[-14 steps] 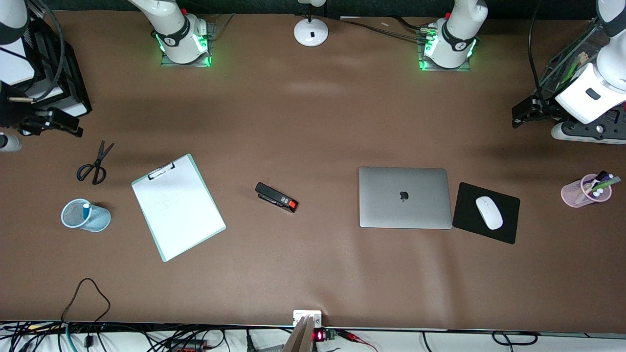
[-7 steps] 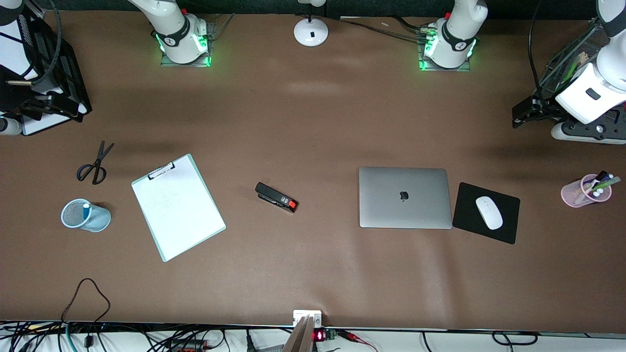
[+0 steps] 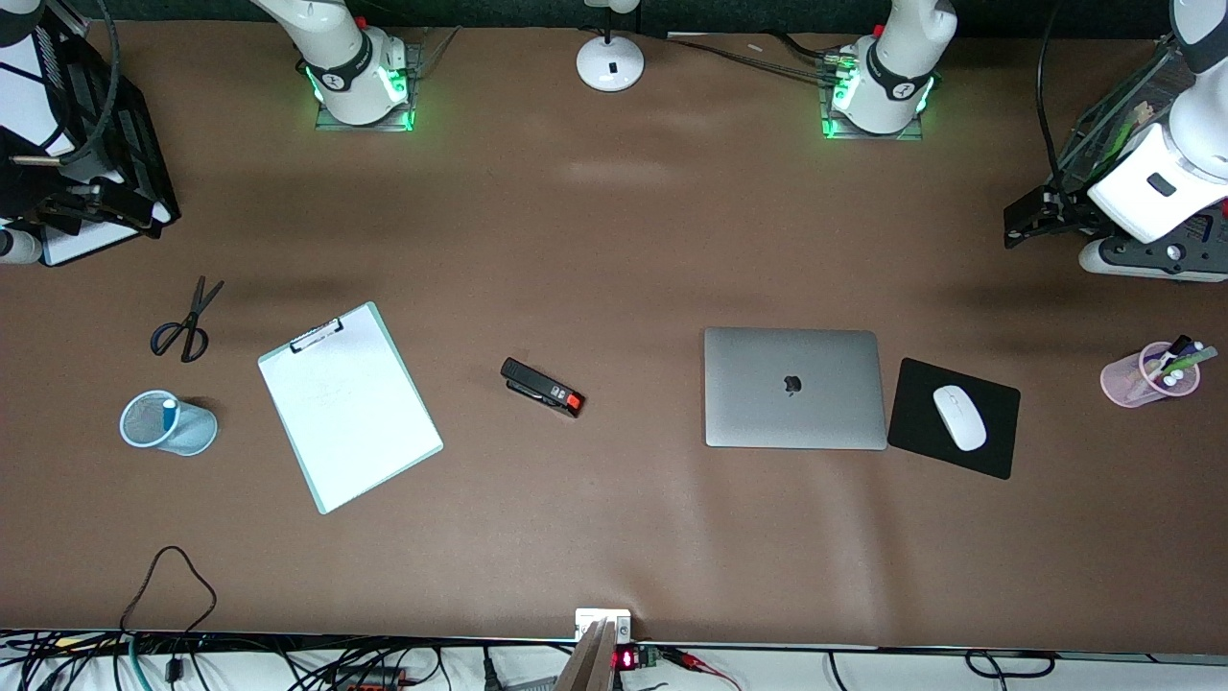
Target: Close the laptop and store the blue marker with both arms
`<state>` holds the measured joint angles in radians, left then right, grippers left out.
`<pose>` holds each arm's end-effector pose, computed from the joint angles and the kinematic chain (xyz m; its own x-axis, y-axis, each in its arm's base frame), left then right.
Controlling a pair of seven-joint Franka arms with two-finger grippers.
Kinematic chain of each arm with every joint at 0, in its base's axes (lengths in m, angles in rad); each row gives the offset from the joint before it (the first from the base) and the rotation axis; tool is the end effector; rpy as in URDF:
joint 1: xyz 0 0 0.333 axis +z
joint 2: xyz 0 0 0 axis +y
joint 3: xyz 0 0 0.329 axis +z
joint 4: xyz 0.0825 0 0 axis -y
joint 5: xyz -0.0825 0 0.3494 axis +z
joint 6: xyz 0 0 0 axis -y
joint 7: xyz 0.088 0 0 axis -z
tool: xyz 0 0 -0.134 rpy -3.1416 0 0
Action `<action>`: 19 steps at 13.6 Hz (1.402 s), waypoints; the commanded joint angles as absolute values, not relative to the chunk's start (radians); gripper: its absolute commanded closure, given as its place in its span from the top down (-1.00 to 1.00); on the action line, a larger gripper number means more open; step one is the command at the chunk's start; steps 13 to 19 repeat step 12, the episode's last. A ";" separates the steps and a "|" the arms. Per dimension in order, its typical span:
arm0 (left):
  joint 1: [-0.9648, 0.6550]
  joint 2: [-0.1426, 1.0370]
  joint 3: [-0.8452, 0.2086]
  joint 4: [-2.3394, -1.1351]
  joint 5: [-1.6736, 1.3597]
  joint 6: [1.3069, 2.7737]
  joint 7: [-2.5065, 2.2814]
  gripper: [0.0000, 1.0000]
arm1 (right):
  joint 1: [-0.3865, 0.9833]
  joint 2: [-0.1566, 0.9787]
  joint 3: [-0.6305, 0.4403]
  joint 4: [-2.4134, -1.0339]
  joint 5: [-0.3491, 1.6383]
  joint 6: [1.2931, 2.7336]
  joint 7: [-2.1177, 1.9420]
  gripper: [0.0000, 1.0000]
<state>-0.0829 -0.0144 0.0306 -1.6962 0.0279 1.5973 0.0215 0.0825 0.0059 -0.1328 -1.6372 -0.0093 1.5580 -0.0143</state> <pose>0.5100 -0.0229 0.5655 0.9936 -0.0743 -0.0850 -0.0767 -0.9967 -0.0255 0.5145 -0.0270 0.5776 0.9957 -0.0360 -0.0851 -0.0354 -0.9993 0.0088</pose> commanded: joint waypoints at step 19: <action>-0.080 -0.005 0.003 -1.664 0.023 1.574 0.025 1.00 | 0.086 0.005 -0.130 -1.620 -0.011 1.537 -0.017 1.00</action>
